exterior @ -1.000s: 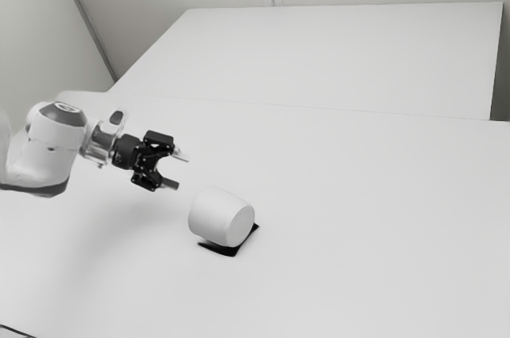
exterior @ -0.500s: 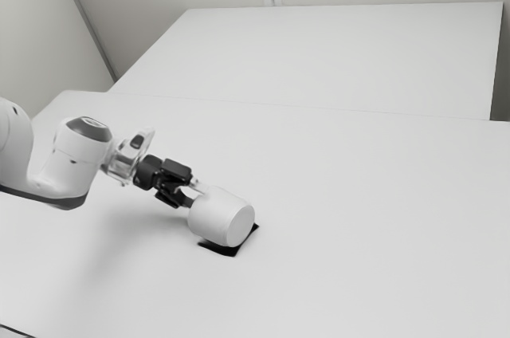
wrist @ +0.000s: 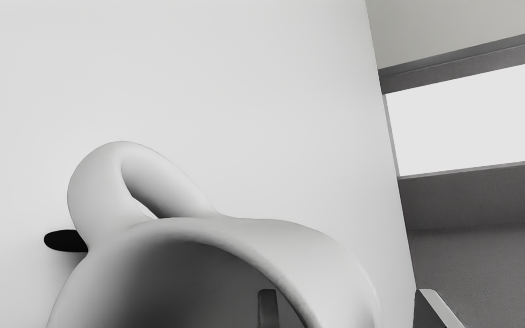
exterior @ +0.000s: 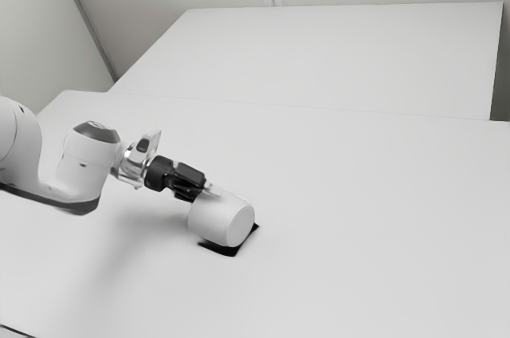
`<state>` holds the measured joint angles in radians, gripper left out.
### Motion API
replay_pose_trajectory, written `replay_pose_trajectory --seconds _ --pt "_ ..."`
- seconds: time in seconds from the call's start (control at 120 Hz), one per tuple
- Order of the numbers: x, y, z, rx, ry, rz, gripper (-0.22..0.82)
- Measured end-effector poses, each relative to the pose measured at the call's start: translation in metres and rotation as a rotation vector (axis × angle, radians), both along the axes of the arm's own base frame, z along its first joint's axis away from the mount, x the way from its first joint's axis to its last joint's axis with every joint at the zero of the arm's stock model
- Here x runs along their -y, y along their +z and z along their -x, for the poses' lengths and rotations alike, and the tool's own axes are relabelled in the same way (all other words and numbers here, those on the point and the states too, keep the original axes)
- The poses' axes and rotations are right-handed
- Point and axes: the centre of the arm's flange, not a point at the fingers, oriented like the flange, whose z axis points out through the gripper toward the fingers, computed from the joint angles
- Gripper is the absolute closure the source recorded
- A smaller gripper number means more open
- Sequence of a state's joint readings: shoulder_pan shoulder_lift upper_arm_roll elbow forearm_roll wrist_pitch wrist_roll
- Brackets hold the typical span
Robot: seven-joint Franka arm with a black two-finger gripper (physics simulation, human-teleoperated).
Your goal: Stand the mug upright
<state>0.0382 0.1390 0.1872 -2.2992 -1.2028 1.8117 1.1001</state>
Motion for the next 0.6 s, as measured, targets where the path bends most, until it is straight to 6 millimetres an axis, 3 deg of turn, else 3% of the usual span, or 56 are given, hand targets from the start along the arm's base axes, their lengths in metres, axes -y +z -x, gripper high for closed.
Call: replay_pose_trajectory --seconds 0.175,0.358,0.408,0.475,0.6 --pt "0.012 0.006 -0.003 0.037 -0.005 0.038 0.67" --pt "0.017 0.018 -0.008 0.080 -0.013 0.063 0.72" --pt "0.022 0.033 -0.015 0.115 -0.027 0.061 0.73" --pt "0.032 0.068 -0.035 0.197 -0.079 0.019 0.73" --pt "0.045 0.125 -0.067 0.307 -0.280 -0.267 0.73"
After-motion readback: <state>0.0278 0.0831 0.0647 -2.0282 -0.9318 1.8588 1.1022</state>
